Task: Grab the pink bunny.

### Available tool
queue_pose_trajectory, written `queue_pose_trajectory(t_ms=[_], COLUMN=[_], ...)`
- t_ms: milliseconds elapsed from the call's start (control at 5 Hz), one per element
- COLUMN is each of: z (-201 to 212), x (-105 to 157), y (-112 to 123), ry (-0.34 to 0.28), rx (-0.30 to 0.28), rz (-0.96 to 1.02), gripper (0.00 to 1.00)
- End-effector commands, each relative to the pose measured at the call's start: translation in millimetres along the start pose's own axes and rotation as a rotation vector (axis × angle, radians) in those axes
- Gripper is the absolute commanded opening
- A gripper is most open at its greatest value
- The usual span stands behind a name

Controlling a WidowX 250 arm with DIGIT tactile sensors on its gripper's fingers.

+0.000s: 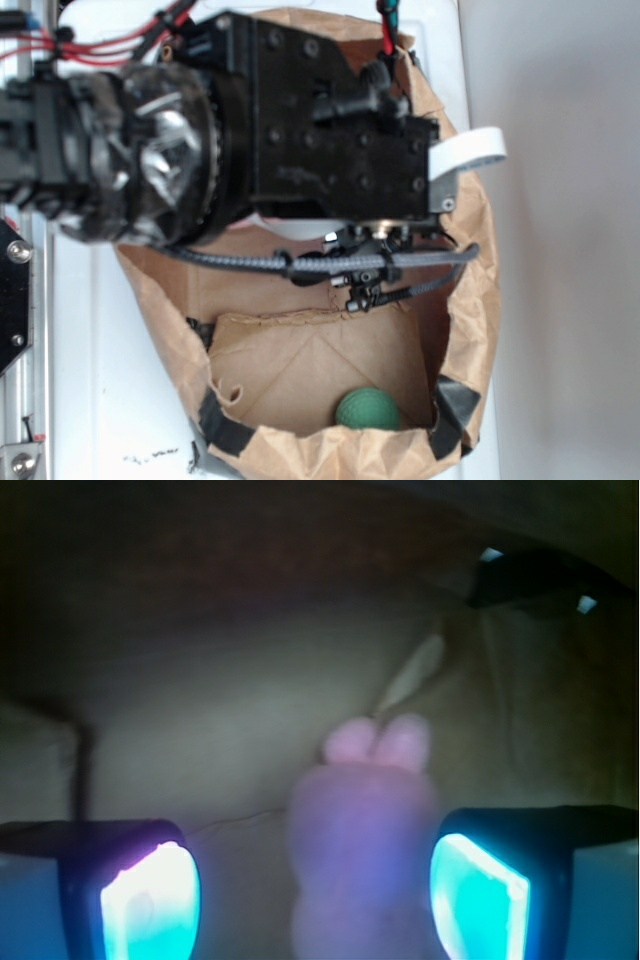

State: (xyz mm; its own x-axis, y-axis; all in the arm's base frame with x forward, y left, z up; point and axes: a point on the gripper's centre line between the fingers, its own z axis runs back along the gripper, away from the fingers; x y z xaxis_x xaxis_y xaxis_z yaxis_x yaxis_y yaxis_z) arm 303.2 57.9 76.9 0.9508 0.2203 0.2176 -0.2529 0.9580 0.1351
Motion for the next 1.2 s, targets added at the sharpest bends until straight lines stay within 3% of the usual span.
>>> queue_pose_trajectory(t_ms=[0,1000], z=[-0.9,-18.7], x=[7.9,-37.7], y=[6.2,11.1], ry=[-0.069,-0.022], rx=[0.085,0.173], rz=[0.056,-0.116], gripper=[1.0,1.0])
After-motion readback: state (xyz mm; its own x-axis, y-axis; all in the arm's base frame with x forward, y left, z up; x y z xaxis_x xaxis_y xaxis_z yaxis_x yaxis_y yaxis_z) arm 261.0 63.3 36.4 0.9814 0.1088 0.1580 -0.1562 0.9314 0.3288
